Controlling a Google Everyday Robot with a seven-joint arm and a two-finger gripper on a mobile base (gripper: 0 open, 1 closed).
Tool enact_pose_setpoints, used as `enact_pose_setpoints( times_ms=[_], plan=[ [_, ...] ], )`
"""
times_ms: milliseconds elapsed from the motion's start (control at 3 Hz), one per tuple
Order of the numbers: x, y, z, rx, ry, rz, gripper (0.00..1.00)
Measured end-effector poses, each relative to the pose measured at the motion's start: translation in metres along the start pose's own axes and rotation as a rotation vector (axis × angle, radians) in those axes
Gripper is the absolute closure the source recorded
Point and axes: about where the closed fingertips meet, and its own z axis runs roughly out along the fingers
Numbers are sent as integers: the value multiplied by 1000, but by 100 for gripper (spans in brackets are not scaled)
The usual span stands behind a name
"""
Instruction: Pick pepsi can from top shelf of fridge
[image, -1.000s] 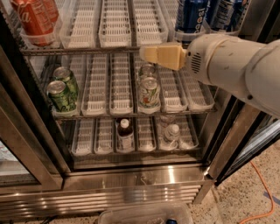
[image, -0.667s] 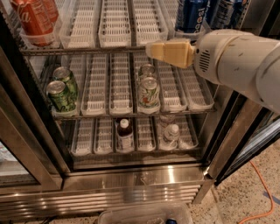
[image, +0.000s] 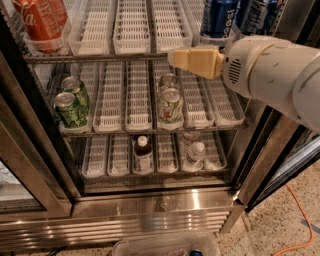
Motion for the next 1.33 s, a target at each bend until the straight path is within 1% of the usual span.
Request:
enact_pose_setpoints(
  times_ms=[333, 667, 1000, 1333],
  plan=[
    [3, 5, 2, 2, -7, -10, 18],
    [3, 6, 6, 8, -19, -31, 25],
    [5, 1, 8, 23, -32, -50, 21],
    [10, -16, 6, 58, -42, -65, 20]
  ],
)
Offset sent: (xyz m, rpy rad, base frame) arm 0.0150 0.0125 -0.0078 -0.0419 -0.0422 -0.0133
